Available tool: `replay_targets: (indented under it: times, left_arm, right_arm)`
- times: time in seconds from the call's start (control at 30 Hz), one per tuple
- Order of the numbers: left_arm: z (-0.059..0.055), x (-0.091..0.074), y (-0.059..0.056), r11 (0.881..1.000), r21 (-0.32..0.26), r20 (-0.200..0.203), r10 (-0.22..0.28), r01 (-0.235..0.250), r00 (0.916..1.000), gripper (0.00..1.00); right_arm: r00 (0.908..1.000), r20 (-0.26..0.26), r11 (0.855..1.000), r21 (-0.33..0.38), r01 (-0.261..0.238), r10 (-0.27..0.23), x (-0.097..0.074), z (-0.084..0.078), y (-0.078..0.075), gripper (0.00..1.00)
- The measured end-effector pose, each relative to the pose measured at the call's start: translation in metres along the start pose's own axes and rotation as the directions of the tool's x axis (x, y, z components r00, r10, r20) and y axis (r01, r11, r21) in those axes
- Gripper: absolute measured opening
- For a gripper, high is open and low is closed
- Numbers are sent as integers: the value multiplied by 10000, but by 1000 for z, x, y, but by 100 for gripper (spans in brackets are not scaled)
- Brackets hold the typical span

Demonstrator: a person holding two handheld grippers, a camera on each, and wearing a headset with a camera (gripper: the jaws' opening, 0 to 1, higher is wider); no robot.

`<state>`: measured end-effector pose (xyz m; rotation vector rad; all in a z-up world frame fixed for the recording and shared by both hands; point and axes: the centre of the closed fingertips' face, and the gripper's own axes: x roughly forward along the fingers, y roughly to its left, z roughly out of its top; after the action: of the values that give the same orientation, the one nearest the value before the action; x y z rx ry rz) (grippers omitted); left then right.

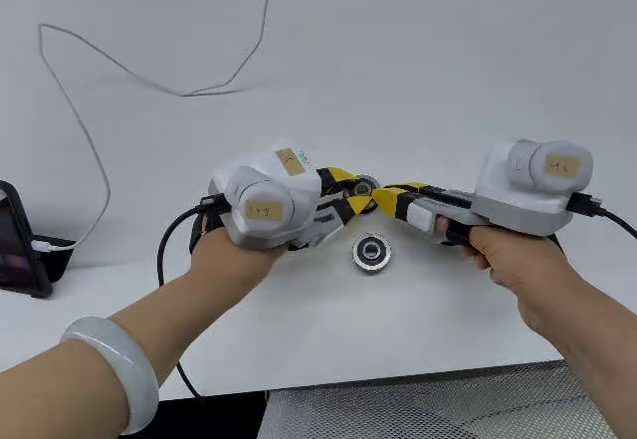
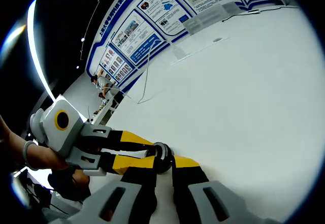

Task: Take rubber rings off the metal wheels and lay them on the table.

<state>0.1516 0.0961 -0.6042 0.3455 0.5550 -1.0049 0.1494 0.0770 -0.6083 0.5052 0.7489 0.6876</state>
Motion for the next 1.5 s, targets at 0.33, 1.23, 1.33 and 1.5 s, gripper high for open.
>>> replay_targets:
  times: [0.33,1.23,1.33,1.5]
  left_arm:
    - [0,0,0,10000,-41,26,7,-7,10000,14]
    - [1,0,0,9999,-158,4,59,-59,10000,14]
    - [1,0,-1,9999,-150,1,24,-24,10000,14]
    - [1,0,-2,9999,-126,6,24,-24,10000,14]
  right_arm:
    - [9998,85,9962,847,-181,174,1,-2,0,12]
    - [9986,257,9788,1988,-501,459,-1,-2,1,10]
    - [9988,241,9801,1930,-467,429,-3,-2,0,9]
    - [9988,209,9806,1900,-485,453,-3,-2,0,9]
